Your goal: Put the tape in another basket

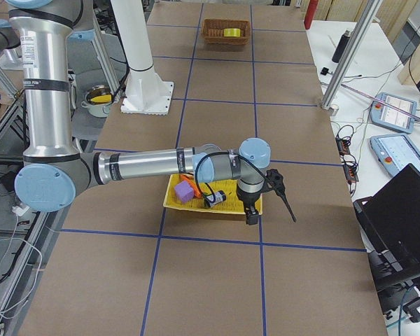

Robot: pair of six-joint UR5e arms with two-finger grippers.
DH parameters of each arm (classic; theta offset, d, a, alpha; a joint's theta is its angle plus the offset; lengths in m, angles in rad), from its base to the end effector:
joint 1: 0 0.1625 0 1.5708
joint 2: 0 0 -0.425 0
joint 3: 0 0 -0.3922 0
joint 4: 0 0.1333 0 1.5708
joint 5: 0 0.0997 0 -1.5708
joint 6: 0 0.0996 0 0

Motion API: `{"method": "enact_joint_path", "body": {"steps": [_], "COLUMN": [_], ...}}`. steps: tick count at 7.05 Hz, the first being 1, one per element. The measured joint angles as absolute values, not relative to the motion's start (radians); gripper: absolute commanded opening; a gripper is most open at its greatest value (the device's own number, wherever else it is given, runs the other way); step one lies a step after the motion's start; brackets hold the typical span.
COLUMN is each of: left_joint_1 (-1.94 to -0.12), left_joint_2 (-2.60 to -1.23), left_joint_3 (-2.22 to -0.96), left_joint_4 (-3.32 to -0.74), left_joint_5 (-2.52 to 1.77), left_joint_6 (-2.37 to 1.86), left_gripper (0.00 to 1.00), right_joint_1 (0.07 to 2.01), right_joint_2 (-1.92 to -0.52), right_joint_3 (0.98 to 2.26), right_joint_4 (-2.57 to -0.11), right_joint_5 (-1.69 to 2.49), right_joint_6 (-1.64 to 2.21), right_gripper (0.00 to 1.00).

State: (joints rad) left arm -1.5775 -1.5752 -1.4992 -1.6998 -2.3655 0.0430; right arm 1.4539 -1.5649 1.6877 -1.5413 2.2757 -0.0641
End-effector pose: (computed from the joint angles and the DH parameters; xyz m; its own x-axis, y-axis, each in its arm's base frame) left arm -0.0656 -0.4966 0.6773 0.7004 0.0823 -0.7090 -0.0234 0.9955 0.0923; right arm 0.0098 -0.5064 0.5993 0.7361 -0.2490 0.6294 0.1628 0.9677 0.1924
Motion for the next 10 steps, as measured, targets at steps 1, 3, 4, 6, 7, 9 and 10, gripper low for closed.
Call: {"method": "enact_joint_path", "body": {"steps": [1, 3, 4, 6, 7, 9, 10], "left_joint_1": [-1.577, -1.577, -1.578, -1.578, -1.578, -1.578, -1.578], "left_joint_2": [-1.571, -1.566, -1.565, -1.562, -1.559, -1.553, -1.553], "left_joint_3": [-1.498, -1.495, -1.499, -1.503, -1.509, -1.521, -1.524], "left_joint_4": [-1.699, -1.702, -1.704, -1.707, -1.709, -1.71, -1.71], "left_joint_5": [-2.368, -2.374, -2.374, -2.366, -2.368, -2.365, -2.363], "left_joint_6": [0.043, 0.04, 0.041, 0.044, 0.045, 0.046, 0.046], "left_gripper": [0.99, 0.99, 0.99, 0.99, 0.99, 0.99, 0.99], "right_joint_1": [1.459, 1.465, 1.469, 1.484, 1.488, 1.49, 1.491], "right_joint_2": [-1.569, -1.581, -1.583, -1.584, -1.586, -1.59, -1.59], "right_joint_3": [1.686, 1.676, 1.659, 1.629, 1.62, 1.605, 1.603], "right_joint_4": [-1.543, -1.544, -1.542, -1.538, -1.539, -1.539, -1.539], "right_joint_5": [2.275, 2.271, 2.27, 2.269, 2.268, 2.269, 2.27], "right_joint_6": [-0.065, -0.065, -0.065, -0.065, -0.065, -0.064, -0.063], "right_gripper": [1.0, 1.0, 1.0, 1.0, 1.0, 1.0, 1.0]}}
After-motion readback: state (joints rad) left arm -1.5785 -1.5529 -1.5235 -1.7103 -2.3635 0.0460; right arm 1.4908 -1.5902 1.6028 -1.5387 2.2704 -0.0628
